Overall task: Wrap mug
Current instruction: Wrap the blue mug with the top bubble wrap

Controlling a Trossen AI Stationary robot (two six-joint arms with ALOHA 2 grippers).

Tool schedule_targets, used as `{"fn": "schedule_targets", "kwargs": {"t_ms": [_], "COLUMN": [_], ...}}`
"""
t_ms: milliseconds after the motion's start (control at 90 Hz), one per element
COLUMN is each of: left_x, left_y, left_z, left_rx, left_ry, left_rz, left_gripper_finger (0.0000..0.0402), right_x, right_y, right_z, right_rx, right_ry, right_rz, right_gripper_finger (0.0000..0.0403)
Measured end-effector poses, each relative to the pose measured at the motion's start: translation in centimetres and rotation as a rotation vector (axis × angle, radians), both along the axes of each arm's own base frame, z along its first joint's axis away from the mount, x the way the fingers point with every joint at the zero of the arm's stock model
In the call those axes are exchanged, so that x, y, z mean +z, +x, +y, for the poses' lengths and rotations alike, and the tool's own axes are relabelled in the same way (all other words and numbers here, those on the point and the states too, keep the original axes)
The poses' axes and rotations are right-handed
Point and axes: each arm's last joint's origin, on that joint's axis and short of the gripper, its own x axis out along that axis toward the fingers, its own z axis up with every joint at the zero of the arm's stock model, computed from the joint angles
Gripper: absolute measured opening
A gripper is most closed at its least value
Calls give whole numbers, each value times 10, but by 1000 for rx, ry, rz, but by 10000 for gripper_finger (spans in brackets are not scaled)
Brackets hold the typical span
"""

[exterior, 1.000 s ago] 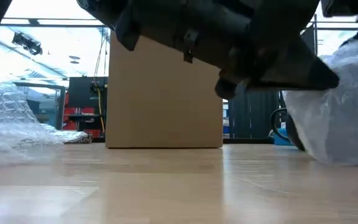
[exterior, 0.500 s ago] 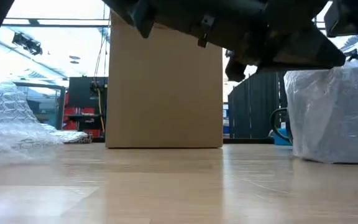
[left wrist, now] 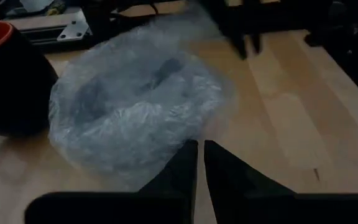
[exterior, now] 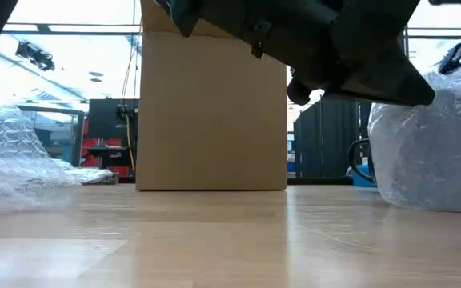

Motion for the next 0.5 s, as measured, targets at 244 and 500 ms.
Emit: {"fn": "schedule_targets", "kwargs": {"t_ms": [244, 500], "left_x": [0, 0], "left_y": [0, 0], "left_z": [0, 0], "left_rx": [-6, -7], "left_ry": [13, 12], "left_rz": [-5, -5], "left_gripper_finger": [15, 15], "right_x": [4, 31], "right_y": [3, -13], "right_z": [-8, -34], "right_rx": [0, -77], "right_ry": [4, -117], "right_rz": [-2, -111], "right_gripper_finger": [0, 0]}}
